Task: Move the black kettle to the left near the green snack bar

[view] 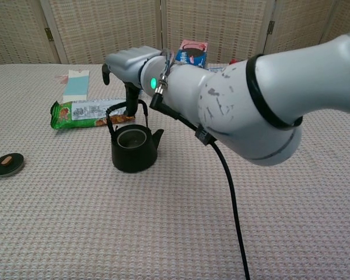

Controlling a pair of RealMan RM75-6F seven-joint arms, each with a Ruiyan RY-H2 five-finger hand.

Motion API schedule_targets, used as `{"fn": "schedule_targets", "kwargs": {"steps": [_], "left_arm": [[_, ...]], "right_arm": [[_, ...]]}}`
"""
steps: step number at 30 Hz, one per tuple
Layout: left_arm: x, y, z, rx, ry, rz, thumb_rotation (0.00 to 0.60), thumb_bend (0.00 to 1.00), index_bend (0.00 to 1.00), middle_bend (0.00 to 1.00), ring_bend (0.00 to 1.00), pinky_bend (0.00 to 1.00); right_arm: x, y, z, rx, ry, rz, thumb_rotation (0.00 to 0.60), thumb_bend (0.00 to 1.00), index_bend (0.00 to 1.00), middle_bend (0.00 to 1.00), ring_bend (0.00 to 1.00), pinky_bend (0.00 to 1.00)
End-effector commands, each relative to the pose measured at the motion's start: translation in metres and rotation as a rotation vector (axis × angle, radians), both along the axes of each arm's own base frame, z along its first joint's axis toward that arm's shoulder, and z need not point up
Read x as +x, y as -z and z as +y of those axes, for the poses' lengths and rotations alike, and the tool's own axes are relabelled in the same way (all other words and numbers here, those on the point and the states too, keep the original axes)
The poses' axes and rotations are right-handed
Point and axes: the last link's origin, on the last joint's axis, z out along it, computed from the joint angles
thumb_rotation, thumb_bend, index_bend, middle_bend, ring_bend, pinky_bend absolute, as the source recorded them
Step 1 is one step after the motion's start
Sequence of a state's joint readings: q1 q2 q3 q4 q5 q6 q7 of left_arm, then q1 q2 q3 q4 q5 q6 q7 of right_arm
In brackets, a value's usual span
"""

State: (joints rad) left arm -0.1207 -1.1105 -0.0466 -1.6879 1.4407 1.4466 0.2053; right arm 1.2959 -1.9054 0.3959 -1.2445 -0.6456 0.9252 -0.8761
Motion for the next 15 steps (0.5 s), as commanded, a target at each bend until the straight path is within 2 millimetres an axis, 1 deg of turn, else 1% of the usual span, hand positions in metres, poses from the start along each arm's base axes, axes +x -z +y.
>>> {"fn": "schedule_targets", "kwargs": {"steps": [1, 3, 9, 13, 15], "left_arm": [[0.0, 0.0, 0.0, 0.0, 0.001, 0.0, 0.6, 0.39, 0.18, 0.08, 0.12, 0.0], [0.0, 0.0, 0.0, 0.0, 0.002, 0.0, 0.6, 0.39, 0.18, 0.08, 0.12, 0.0], [0.0, 0.001, 0.0, -0.002, 0.0, 0.0, 0.6, 0.39, 0.18, 0.09, 0.12, 0.0], [0.001, 0.0, 0.002, -0.002, 0.004, 0.001, 0.6, 0.39, 0.18, 0.09, 0.12, 0.0], [0.001, 0.0, 0.004, -0.008, 0.009, 0.006, 0.6, 0.39, 0.18, 0.08, 0.12, 0.0]], "right_arm": [[0.0, -0.002, -0.001, 0.002, -0.008, -0.004, 0.6, 0.12, 0.0, 0.06, 0.11, 0.12], [0.001, -0.003, -0.002, 0.0, -0.011, -0.004, 0.6, 0.1, 0.0, 0.05, 0.1, 0.12], [0.003, -0.007, -0.004, -0.005, -0.012, -0.006, 0.6, 0.1, 0.0, 0.04, 0.1, 0.12], [-0.003, -0.019, -0.003, -0.01, -0.009, -0.025, 0.6, 0.1, 0.0, 0.05, 0.11, 0.12], [-0.013, -0.034, -0.002, -0.029, -0.008, -0.033, 0.6, 0.09, 0.0, 0.05, 0.13, 0.12]]}}
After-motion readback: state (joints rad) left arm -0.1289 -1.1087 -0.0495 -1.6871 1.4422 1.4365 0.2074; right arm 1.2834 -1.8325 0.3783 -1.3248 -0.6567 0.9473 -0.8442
